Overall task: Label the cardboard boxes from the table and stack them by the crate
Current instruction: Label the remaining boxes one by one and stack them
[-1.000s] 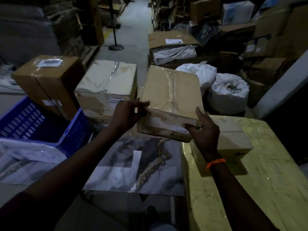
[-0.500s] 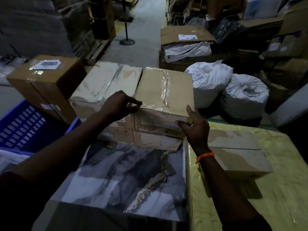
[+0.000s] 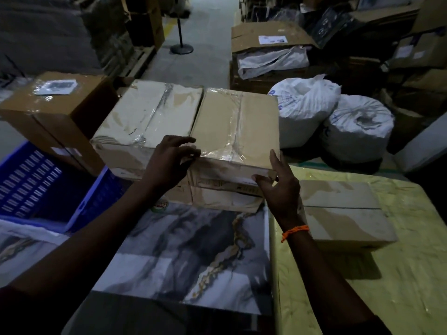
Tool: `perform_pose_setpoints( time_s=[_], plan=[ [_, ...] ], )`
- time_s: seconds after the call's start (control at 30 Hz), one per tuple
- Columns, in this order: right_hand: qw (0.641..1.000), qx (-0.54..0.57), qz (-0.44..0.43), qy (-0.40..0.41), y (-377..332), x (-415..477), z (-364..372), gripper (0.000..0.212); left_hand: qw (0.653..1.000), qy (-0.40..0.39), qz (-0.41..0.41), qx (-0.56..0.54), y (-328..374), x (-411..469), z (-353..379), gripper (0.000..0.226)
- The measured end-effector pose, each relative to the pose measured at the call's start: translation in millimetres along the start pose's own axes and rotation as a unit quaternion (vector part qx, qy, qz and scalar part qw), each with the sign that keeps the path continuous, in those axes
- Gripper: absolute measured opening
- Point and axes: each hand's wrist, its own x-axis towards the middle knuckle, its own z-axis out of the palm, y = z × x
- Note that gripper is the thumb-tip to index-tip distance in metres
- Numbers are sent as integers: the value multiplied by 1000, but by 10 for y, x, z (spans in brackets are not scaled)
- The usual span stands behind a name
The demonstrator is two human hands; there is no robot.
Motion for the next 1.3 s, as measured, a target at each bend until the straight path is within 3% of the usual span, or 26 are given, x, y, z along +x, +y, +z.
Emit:
perform_pose_setpoints(
  time_s=[0.1, 0.17, 0.23, 0.33, 0.43, 0.5, 0.63, 0.73, 0.8, 0.87, 0.93, 1.0, 1.17, 1.23, 1.3],
  plan=[
    [998, 33, 44, -6, 221, -171, -4, 100, 995, 56, 78, -11, 322, -124, 191, 22],
    [996, -47, 68, -19, 590, -404, -18, 100, 991, 51, 124, -30, 624, -240, 443, 19],
    [975, -172, 117, -77, 1015, -660, -88, 102, 986, 10, 160, -49, 907, -381, 774, 18],
    [900, -338, 208, -179, 1479, -952, -304, 88, 964, -65, 236, -103, 1314, -501, 1257, 21],
    [881, -351, 249, -197, 1824, -1058, -552, 69, 949, -121, 262, -125, 1710, -505, 1585, 21],
    [876, -350, 256, -209, 1976, -1165, -743, 61, 948, -148, 254, -121, 1892, -495, 1773, 17],
    [905, -312, 262, -118, 2334, -1683, -1137, 50, 943, -197, 221, -150, 2125, -500, 2133, 17],
    [869, -336, 351, -96, 2536, -2088, -1382, 32, 941, -243, 173, -162, 2240, -508, 2373, 22],
    [875, -278, 389, -73, 2459, -2118, -1497, 53, 938, -277, 144, -152, 2287, -449, 2552, 28],
    [912, -198, 356, -48, 2284, -1971, -1437, 64, 938, -290, 122, -145, 2293, -284, 2733, 35],
    [928, -200, 307, -67, 2152, -1746, -1225, 76, 943, -289, 93, -139, 2300, -45, 2920, 39],
    [925, -195, 316, -80, 2090, -1530, -988, 95, 944, -307, 44, -113, 2312, 219, 3100, 49],
    [915, -143, 378, -11, 2304, -1368, -859, 89, 928, -356, -75, -80, 2230, 943, 3644, 89],
    [908, -121, 400, 11, 2413, -1416, -917, 91, 916, -381, -96, -84, 2252, 1074, 3788, 87],
    [908, -122, 401, 13, 2466, -1484, -995, 94, 916, -385, -82, -79, 2274, 1022, 3879, 68]
  ],
)
